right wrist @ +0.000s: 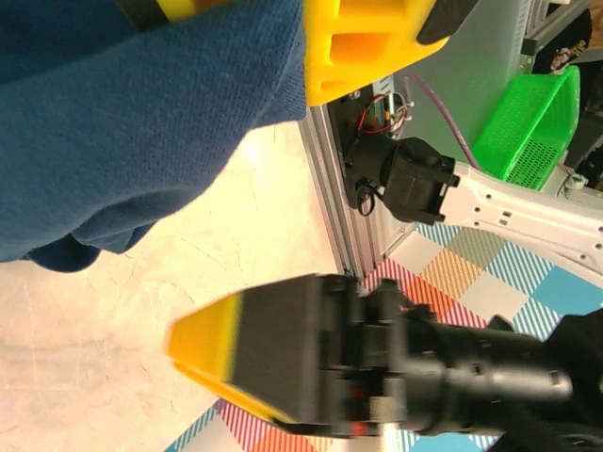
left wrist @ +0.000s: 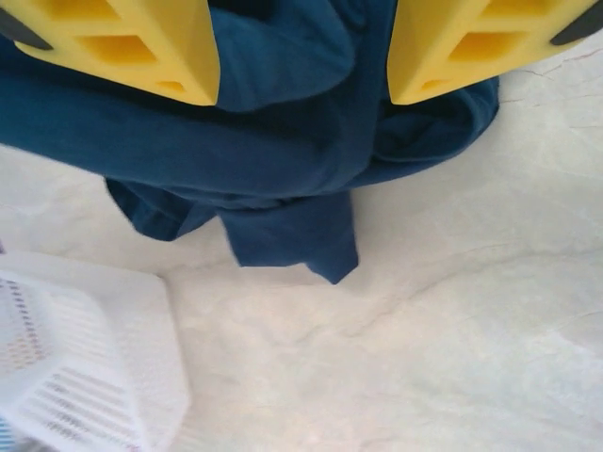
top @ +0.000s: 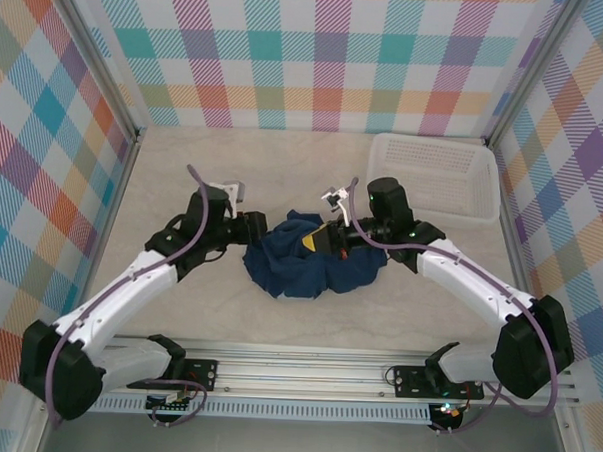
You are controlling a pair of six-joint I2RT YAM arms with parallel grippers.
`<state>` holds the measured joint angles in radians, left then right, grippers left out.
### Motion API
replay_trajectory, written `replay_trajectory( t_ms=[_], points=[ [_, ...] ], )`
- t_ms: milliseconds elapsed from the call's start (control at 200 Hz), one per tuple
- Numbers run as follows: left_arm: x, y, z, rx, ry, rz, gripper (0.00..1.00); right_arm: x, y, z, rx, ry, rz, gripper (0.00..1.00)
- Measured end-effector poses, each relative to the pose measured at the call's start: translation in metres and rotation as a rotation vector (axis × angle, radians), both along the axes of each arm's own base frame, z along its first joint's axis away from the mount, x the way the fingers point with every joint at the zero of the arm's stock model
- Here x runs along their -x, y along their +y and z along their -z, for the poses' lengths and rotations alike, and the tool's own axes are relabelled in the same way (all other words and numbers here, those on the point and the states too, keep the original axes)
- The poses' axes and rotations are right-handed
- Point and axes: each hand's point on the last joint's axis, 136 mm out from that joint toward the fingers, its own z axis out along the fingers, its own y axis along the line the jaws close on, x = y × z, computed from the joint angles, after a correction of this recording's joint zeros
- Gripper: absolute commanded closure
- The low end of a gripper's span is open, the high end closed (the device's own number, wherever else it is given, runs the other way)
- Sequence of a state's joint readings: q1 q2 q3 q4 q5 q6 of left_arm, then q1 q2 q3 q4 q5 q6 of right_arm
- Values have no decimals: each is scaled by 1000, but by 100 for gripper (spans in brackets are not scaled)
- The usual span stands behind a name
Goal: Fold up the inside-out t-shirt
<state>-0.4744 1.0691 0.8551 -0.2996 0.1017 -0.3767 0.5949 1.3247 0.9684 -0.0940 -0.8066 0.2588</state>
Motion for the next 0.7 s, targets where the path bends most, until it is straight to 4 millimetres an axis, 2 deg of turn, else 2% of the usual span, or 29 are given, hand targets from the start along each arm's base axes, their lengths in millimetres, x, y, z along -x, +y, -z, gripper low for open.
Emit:
replay_trajectory(
  t_ms=[95,215,320,445,540,700],
  points=[
    [22,-9,-21,85,-69,82,50,-2,0,3,2,16,4,100],
    [38,-30,-26,148,-82,201,59,-5,-1,4,2,22,11,100],
    [45,-56,-11,155,-36,310,65,-7,-3,4,3,23,20,100],
    [53,-80,13,128,22,407,66,-10,-5,4,5,21,31,100],
    [53,-89,24,113,44,437,66,-11,-5,4,7,20,37,100],
    [49,-91,37,87,61,444,64,-15,-7,5,10,18,50,100]
  ],
)
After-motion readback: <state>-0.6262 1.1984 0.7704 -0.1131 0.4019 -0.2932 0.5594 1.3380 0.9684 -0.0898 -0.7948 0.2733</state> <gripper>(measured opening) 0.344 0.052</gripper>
